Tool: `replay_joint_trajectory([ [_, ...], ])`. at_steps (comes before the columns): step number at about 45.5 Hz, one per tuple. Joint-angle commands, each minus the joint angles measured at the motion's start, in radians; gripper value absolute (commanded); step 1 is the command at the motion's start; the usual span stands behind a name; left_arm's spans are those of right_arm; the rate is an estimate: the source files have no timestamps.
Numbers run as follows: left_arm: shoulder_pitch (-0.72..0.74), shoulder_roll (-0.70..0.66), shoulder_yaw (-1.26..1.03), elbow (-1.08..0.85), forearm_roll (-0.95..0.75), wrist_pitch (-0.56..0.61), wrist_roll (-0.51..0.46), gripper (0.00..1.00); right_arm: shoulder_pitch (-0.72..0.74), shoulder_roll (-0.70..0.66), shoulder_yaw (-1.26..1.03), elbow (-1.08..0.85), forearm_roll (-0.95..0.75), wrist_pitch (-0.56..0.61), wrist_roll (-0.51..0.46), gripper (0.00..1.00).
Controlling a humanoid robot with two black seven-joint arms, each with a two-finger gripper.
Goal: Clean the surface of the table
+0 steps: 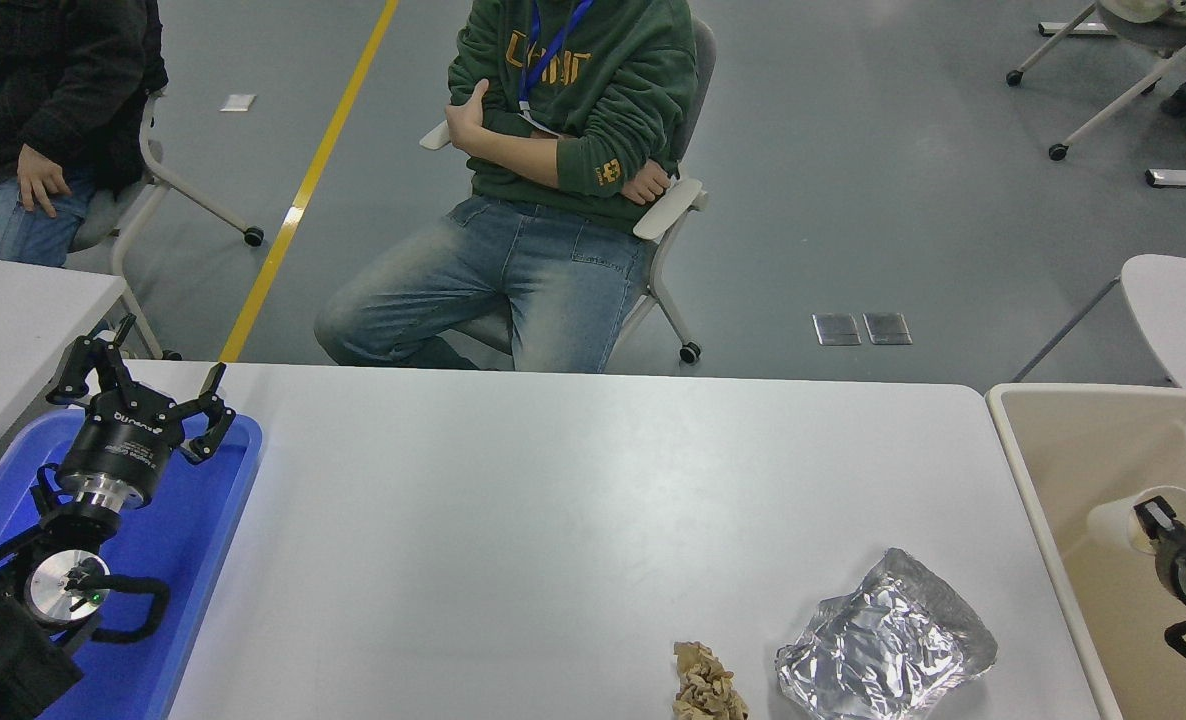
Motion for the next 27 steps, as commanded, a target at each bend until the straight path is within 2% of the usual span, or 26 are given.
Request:
replay_joint_trajectory([
  [1,0.000,0.000,0.000,0.000,0.000,0.000,0.000,1.00,0.006,-0.011,0.009,-0.002,0.000,-0.007,-0.001,0.98],
  [27,0.000,0.000,0.000,0.000,0.000,0.001,0.000,1.00,0.023,-0.018,0.061,0.019,0.000,0.005,0.002,0.98],
])
